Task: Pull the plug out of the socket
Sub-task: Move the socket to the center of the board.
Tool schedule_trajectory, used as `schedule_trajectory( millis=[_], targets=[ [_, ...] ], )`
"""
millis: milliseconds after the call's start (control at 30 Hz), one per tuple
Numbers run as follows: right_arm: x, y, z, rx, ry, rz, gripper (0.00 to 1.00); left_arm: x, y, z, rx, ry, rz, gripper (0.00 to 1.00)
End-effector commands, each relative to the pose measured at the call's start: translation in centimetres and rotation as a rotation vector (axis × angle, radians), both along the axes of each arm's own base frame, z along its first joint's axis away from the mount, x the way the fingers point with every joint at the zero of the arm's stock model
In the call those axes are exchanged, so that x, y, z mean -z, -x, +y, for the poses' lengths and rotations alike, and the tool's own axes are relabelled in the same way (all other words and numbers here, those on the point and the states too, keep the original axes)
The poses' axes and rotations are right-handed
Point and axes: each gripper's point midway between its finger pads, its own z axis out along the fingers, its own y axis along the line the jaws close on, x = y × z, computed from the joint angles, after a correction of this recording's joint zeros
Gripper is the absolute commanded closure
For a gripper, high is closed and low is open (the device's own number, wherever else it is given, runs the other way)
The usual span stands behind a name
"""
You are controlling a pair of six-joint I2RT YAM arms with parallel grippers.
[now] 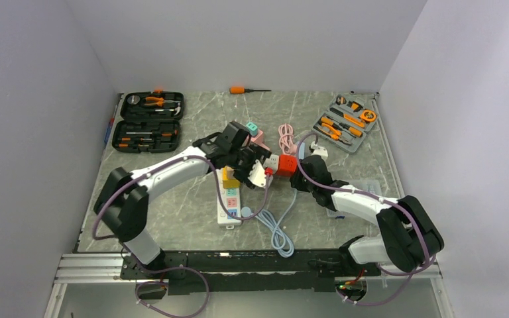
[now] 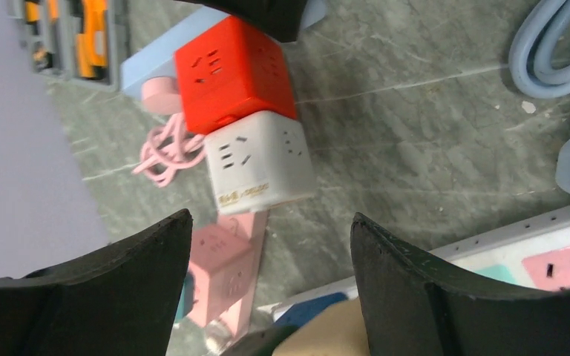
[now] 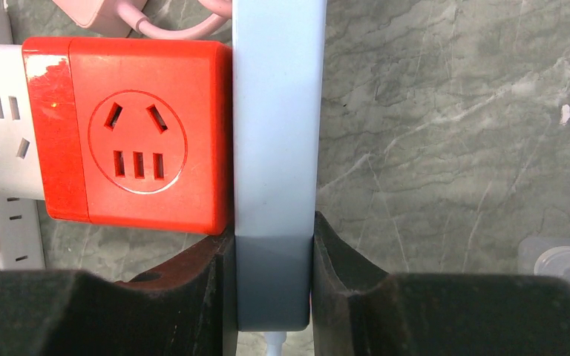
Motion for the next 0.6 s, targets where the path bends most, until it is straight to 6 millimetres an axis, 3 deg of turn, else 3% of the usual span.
schedule_trajectory(
  millis=[0, 167, 300, 567],
  targets=[
    [-3.7, -1.8, 0.6, 0.022, -0.06, -0.129, 0.89, 2.0, -0.8, -0.1, -0.004, -0.109, 0.034, 0.21],
    [-3.8, -1.7, 0.6, 0.021, -0.061, -0.131, 0.9, 5.3, -1.4, 2.1, -0.038, -0.259, 0.035, 0.23],
    [-3.7, -1.7, 0.7, 0.019, -0.068, -0.126, 0.9, 8.3, -0.2, 6.1, -0.069, -0.436, 0.115, 0.17],
    [-4.0, -1.4, 0.8, 0.011, -0.081, -0.138, 0.91, 11.6, -0.2, 11.2, -0.184, -0.56, 0.141, 0.19]
  ],
)
